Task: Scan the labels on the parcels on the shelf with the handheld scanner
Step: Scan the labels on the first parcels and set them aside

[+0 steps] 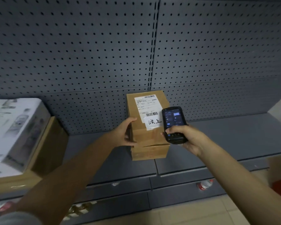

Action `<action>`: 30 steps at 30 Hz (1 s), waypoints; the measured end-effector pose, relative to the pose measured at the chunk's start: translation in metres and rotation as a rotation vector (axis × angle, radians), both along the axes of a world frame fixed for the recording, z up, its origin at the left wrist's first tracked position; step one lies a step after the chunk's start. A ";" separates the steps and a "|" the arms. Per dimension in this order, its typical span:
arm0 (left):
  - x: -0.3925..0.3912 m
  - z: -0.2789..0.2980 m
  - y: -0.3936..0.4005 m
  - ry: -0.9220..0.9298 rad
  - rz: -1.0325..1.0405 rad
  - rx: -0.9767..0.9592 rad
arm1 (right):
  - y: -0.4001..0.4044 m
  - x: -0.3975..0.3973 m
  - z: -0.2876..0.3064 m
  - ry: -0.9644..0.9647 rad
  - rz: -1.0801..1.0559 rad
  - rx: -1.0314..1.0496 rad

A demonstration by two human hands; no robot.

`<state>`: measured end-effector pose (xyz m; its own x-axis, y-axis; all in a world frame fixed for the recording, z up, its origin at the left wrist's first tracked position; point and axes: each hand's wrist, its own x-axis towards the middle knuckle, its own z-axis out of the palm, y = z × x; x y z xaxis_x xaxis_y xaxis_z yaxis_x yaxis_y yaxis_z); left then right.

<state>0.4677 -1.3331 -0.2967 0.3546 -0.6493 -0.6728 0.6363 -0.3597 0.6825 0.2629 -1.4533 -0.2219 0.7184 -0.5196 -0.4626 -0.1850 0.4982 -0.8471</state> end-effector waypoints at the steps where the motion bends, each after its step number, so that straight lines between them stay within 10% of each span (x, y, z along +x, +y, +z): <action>1: 0.003 -0.001 0.001 -0.029 0.019 0.049 | 0.000 0.001 -0.002 0.011 0.018 -0.004; 7: 0.013 -0.001 0.008 -0.146 -0.117 0.231 | 0.000 0.005 -0.007 0.033 0.082 -0.031; 19: -0.009 0.000 0.005 0.098 -0.012 -0.019 | 0.001 0.014 -0.006 0.068 -0.049 -0.234; 30: 0.035 0.049 0.106 -0.393 -0.024 0.133 | 0.091 0.101 0.020 -0.099 0.084 -0.290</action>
